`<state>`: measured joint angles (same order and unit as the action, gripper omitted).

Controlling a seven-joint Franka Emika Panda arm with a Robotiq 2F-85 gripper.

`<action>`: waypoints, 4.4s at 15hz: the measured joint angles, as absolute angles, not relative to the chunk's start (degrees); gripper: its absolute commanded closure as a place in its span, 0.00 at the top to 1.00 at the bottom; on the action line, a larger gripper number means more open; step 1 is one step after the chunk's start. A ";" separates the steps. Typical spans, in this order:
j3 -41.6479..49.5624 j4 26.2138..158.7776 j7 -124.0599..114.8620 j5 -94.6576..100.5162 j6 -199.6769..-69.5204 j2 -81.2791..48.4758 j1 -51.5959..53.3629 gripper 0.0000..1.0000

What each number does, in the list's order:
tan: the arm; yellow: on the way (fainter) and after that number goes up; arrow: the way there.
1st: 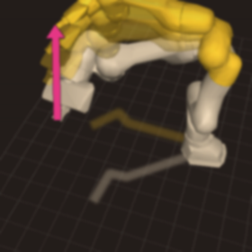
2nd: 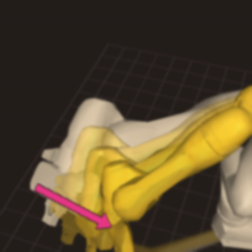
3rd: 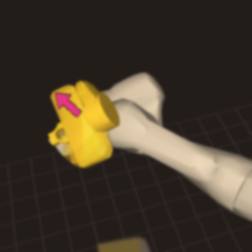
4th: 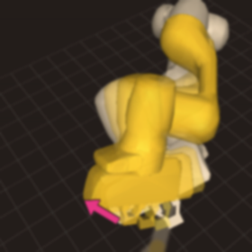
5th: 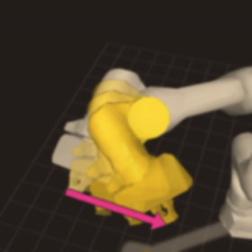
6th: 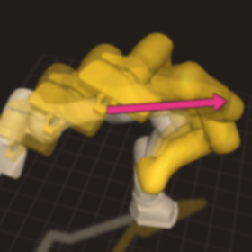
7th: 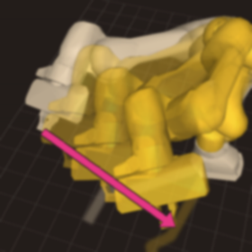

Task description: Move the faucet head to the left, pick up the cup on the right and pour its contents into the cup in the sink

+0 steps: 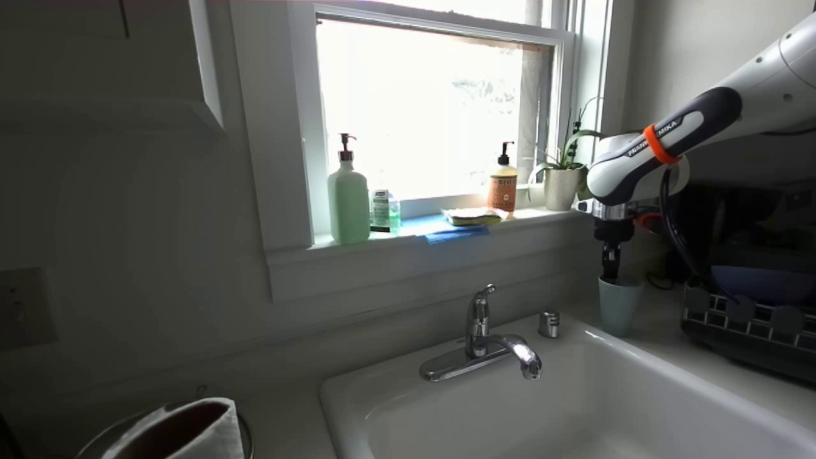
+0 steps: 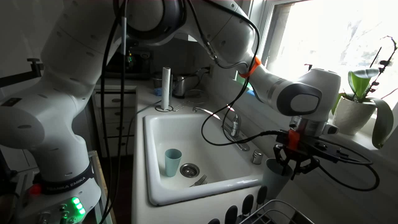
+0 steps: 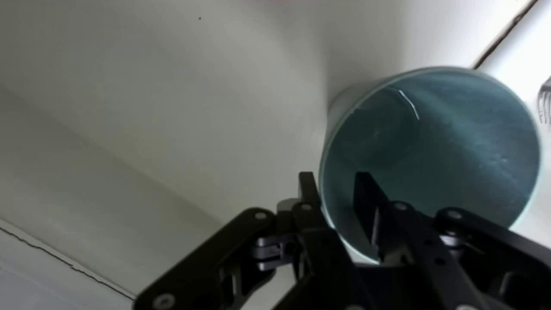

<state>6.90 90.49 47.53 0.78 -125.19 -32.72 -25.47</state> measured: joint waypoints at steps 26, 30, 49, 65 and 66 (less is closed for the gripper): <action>5.56 106.58 50.32 6.56 -114.50 -16.59 -12.13 0.01; 4.65 113.60 46.96 8.69 -114.38 -13.37 -8.72 0.01; 0.45 122.33 39.77 14.43 -116.57 -12.40 -2.42 0.01; -2.89 137.60 8.88 34.89 -132.68 -7.02 5.60 0.01; -2.99 138.38 6.24 36.58 -133.15 -6.43 5.82 0.01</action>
<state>-2.99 138.38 6.24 36.58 -133.15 -6.43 5.82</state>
